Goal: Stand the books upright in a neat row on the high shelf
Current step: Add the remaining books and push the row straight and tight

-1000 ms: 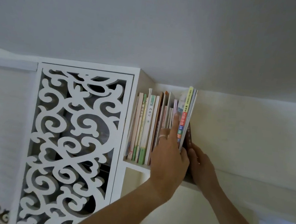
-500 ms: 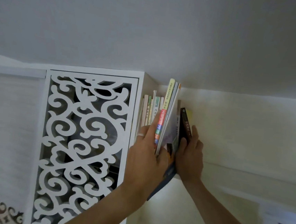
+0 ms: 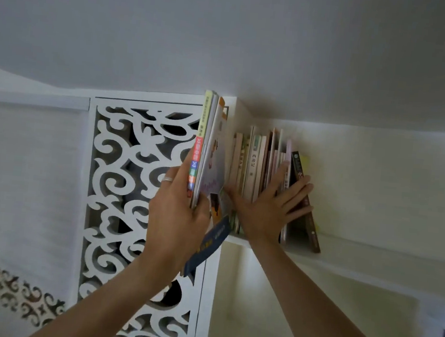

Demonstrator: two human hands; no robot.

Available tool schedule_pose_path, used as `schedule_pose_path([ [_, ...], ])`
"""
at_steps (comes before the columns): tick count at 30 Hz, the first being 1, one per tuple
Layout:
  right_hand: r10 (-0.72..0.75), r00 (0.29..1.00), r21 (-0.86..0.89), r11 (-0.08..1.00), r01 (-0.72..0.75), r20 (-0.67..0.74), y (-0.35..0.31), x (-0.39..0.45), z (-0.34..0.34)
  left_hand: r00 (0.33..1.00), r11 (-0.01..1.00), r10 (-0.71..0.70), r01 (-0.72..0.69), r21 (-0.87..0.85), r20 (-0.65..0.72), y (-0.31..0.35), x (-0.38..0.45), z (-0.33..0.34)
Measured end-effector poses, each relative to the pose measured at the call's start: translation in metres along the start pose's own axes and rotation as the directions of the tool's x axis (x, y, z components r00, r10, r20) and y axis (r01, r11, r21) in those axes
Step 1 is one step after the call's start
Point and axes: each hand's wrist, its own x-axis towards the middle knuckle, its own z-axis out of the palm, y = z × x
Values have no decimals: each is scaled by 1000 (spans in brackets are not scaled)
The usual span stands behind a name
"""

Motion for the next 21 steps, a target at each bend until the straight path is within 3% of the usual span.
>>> schedule_pose_path([
  [14,33,999,-47,998,-34,-24,-10,5,14,997,995,59,-63,72,55,4,-4,2],
  [21,-10,1000,6,1000,10,-15,-4,4,12,998,997,1,-6,78,62,0,-6,-1],
])
